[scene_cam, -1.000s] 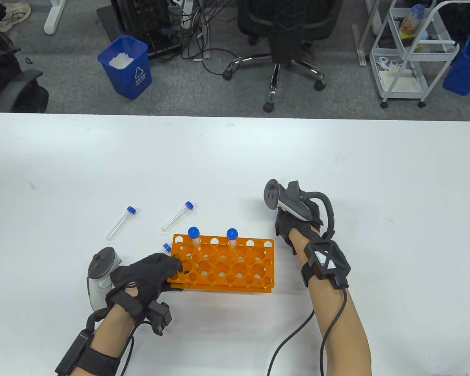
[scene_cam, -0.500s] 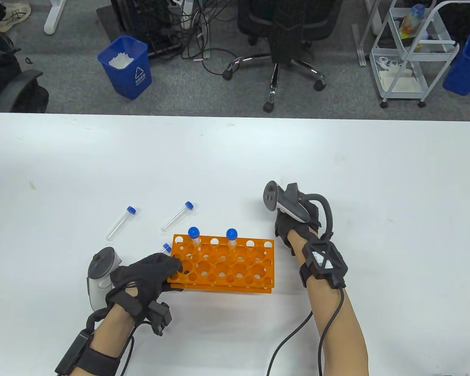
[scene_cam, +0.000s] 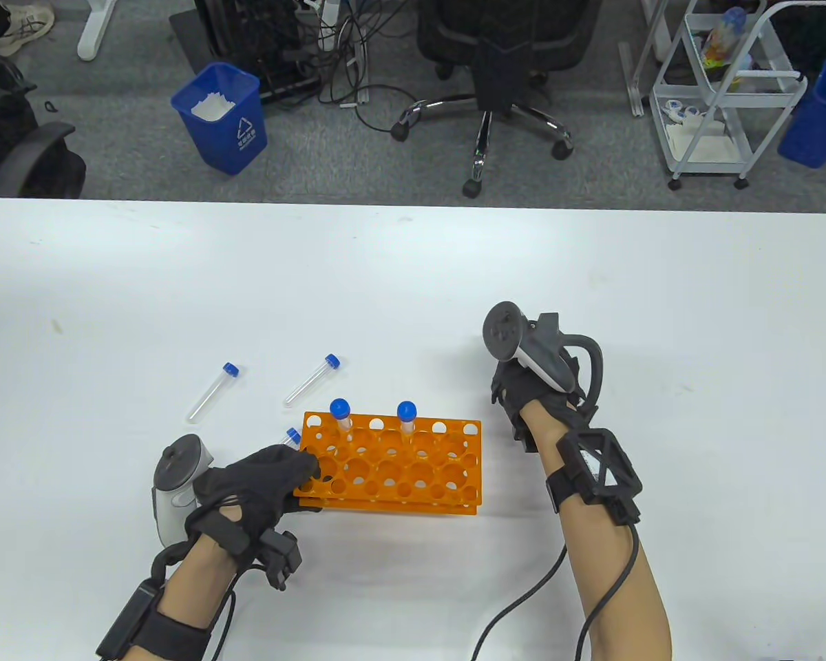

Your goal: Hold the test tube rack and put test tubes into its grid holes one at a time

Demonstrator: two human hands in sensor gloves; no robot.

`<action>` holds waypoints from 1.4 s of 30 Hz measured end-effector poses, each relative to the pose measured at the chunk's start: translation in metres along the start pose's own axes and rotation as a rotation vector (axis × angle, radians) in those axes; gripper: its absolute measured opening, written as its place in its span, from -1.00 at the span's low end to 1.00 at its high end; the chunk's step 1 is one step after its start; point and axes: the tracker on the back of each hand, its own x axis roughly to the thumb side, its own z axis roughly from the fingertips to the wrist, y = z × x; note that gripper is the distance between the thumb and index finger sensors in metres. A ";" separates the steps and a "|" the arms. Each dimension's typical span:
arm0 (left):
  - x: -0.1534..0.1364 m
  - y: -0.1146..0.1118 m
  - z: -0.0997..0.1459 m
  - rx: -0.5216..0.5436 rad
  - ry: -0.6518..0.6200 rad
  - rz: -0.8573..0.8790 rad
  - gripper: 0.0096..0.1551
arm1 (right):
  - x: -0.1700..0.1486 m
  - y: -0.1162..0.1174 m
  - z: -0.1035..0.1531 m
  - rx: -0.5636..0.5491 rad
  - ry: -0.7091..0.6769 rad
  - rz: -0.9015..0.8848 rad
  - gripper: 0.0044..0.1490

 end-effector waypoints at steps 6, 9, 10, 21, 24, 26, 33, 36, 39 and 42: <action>0.000 0.000 0.000 -0.002 -0.005 0.002 -0.61 | -0.001 -0.047 0.026 -0.149 -0.046 -0.096 -0.28; 0.000 0.000 0.000 -0.005 -0.005 -0.001 -0.37 | 0.001 -0.068 0.040 -0.224 -0.081 -0.106 -0.28; 0.000 0.000 0.000 -0.005 -0.005 -0.001 -0.37 | 0.004 -0.078 0.048 -0.263 -0.103 -0.109 -0.28; -0.001 -0.001 0.000 -0.014 -0.005 -0.001 -0.37 | 0.034 -0.124 0.111 -0.445 -0.298 -0.188 -0.25; -0.001 -0.001 0.000 -0.014 -0.007 0.000 -0.37 | 0.040 -0.125 0.124 -0.431 -0.347 -0.195 -0.25; -0.001 -0.001 0.001 -0.013 -0.008 0.003 -0.61 | 0.041 -0.124 0.129 -0.430 -0.364 -0.197 -0.25; -0.001 -0.001 0.001 -0.014 -0.014 0.008 -0.61 | 0.034 -0.111 0.144 -0.425 -0.377 -0.215 -0.25; -0.001 -0.002 0.001 -0.015 -0.014 0.008 -0.37 | 0.028 -0.103 0.145 -0.410 -0.364 -0.236 -0.25; -0.001 -0.002 0.001 -0.015 -0.014 0.009 -0.61 | 0.024 -0.096 0.144 -0.395 -0.355 -0.245 -0.25; -0.001 -0.002 0.001 -0.016 -0.014 0.009 -0.37 | 0.023 -0.089 0.144 -0.388 -0.351 -0.242 -0.25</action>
